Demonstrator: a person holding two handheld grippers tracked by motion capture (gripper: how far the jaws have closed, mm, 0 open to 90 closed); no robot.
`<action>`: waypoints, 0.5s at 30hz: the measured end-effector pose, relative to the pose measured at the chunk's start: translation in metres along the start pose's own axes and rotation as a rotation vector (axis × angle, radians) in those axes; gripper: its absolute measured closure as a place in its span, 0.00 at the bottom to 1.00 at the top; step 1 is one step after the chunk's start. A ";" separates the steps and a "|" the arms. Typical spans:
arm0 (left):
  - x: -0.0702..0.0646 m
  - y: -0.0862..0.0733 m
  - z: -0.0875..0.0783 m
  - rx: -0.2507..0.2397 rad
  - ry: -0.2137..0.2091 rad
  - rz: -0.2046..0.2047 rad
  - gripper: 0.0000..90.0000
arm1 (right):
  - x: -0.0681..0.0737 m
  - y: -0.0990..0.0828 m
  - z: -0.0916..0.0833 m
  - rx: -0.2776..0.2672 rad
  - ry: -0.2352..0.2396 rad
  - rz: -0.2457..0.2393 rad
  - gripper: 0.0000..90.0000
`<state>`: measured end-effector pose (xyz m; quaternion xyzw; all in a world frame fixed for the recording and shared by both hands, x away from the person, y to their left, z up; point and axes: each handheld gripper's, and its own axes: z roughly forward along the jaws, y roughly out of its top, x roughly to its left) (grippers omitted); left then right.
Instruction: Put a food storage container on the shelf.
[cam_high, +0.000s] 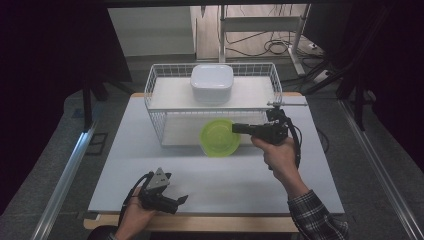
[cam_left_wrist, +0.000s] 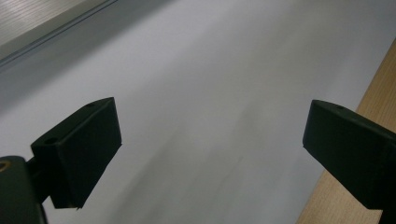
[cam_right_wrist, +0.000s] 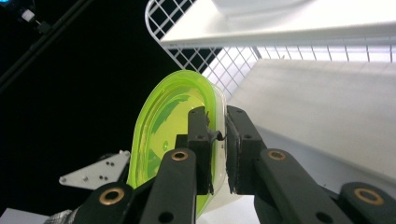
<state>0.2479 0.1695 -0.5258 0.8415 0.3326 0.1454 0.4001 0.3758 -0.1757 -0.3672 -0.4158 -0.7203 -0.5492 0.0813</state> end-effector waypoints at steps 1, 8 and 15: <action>0.000 0.000 0.000 -0.001 -0.001 -0.003 0.04 | 0.001 0.002 -0.001 -0.005 0.000 0.000 0.90; 0.000 0.000 0.001 0.000 -0.002 -0.004 0.04 | 0.009 0.018 -0.005 -0.032 0.002 -0.006 0.90; 0.000 0.000 0.001 -0.001 -0.003 -0.003 0.04 | 0.015 0.033 -0.008 -0.055 0.006 -0.003 0.90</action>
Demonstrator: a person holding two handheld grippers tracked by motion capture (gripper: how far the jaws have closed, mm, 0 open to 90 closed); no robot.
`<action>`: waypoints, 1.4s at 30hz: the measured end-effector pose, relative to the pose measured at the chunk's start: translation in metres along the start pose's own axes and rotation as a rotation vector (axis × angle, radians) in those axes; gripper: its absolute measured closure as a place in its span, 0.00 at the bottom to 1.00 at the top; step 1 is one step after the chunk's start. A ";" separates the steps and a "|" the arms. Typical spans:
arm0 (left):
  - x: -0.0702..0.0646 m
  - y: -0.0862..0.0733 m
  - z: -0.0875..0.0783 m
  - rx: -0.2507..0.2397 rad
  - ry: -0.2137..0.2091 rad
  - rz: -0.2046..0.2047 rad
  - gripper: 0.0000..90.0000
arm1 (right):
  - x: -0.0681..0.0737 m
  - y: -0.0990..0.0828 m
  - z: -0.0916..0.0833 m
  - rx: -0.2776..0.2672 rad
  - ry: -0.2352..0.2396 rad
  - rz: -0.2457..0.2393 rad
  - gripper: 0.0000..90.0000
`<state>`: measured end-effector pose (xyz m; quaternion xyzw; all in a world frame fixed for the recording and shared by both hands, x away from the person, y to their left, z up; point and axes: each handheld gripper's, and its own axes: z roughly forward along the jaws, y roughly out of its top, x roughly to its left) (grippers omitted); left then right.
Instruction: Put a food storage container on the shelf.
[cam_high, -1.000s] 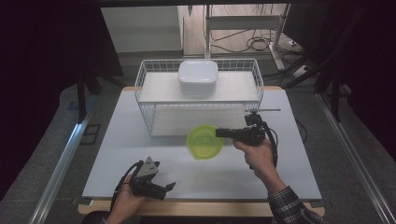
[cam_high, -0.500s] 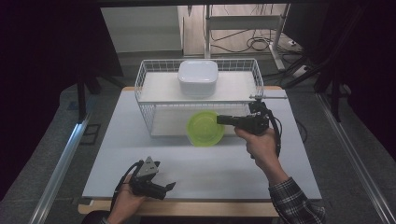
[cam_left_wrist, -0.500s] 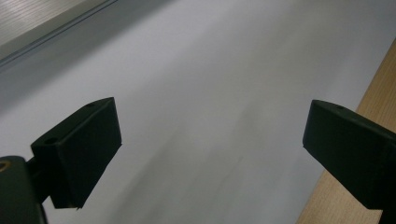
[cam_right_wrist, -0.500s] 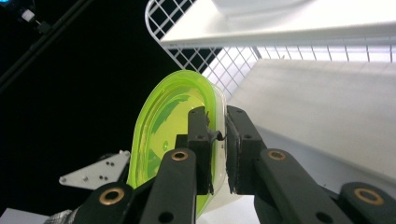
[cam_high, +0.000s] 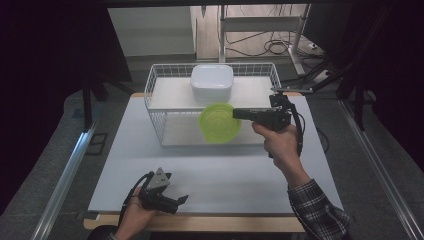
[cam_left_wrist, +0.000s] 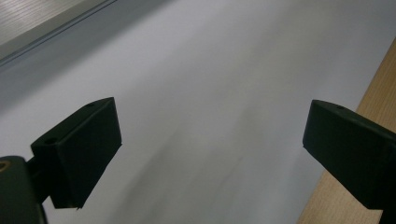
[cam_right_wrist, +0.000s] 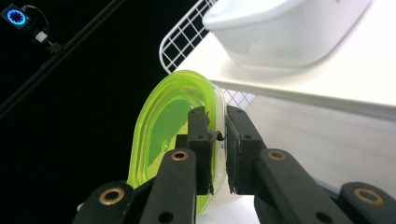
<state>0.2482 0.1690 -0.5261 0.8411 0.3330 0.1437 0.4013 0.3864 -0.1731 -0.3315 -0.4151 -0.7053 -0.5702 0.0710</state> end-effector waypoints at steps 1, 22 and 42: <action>0.000 0.000 0.000 0.000 0.000 0.000 0.04 | 0.001 0.002 0.000 -0.001 -0.001 -0.002 0.90; 0.000 0.000 0.000 0.003 -0.007 -0.003 0.04 | 0.020 0.056 0.005 -0.084 -0.020 -0.012 0.90; -0.001 0.000 0.000 -0.001 -0.017 -0.002 0.04 | 0.016 0.108 0.041 -0.208 -0.144 0.054 0.90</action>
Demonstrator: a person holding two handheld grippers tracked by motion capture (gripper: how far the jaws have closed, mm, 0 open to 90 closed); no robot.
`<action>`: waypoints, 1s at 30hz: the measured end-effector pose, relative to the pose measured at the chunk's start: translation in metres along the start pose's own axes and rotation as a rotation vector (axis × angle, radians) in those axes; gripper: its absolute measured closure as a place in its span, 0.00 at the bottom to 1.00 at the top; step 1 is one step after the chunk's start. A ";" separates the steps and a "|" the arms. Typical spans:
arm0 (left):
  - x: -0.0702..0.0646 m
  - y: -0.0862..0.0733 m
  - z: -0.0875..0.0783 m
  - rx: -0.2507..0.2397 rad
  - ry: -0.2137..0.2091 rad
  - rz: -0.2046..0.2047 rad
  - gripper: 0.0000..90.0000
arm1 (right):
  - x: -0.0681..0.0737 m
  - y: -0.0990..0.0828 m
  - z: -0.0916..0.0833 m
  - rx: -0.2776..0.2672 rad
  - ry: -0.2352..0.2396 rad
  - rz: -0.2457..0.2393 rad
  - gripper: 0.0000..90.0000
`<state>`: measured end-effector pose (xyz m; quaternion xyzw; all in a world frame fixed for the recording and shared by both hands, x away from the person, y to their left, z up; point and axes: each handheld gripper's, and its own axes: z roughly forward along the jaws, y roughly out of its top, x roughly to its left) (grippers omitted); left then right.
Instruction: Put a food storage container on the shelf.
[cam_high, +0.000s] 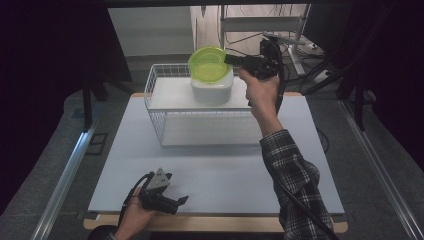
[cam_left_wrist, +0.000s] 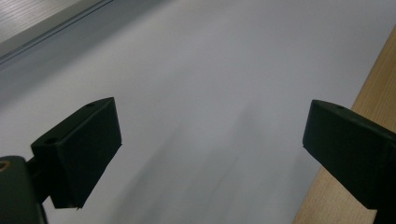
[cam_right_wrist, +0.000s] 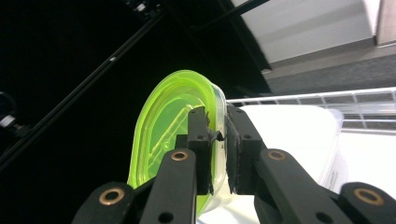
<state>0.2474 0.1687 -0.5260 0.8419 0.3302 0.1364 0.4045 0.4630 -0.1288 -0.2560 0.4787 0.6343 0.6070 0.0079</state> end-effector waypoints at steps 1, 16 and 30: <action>0.000 0.000 0.000 0.001 -0.001 0.000 0.05 | -0.001 0.001 0.002 -0.005 -0.006 0.007 0.90; -0.001 0.000 0.001 0.008 -0.003 0.010 0.05 | -0.007 0.004 0.019 -0.015 -0.138 -0.004 0.80; -0.001 0.000 0.001 0.010 -0.004 0.010 0.05 | -0.009 0.005 0.020 -0.001 -0.165 -0.063 0.52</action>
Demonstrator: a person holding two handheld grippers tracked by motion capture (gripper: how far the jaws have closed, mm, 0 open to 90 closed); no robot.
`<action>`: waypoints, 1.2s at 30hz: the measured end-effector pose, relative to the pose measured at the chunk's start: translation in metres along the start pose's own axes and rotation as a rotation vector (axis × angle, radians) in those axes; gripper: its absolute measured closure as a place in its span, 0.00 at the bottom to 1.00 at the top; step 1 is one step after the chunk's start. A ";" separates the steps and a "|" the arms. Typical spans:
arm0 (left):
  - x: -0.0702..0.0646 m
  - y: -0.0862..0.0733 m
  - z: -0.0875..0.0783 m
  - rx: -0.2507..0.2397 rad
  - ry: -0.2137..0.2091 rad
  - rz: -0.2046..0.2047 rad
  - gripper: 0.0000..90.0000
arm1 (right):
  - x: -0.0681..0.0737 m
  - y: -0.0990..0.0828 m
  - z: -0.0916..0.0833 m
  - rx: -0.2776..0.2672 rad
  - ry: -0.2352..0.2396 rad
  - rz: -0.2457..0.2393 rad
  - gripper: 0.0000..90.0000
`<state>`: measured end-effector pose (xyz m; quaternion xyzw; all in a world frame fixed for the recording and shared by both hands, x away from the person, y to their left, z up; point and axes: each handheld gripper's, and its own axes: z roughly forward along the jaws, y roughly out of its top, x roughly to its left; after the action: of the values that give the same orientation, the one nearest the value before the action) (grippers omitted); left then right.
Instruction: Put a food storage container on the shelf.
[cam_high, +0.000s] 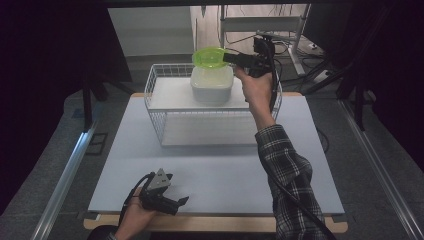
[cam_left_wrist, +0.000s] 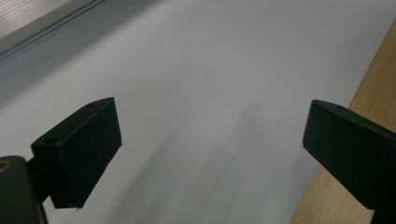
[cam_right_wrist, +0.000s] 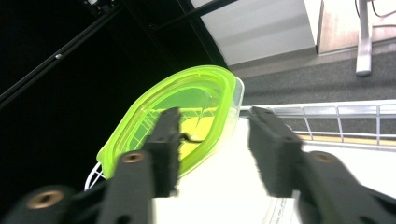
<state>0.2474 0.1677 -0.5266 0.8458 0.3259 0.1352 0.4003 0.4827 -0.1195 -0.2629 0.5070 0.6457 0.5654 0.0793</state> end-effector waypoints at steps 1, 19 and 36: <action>0.000 0.000 0.000 0.001 0.001 0.001 0.04 | 0.000 0.000 -0.001 0.000 0.002 -0.010 0.49; -0.001 0.000 0.001 0.002 0.003 0.002 0.04 | -0.009 -0.033 -0.030 0.047 0.044 -0.253 0.15; -0.001 0.000 0.002 0.002 0.005 0.003 0.04 | -0.012 -0.092 -0.059 0.101 0.072 -0.402 0.08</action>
<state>0.2473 0.1657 -0.5276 0.8462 0.3257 0.1374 0.3986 0.3964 -0.1526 -0.3221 0.3506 0.7639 0.5229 0.1417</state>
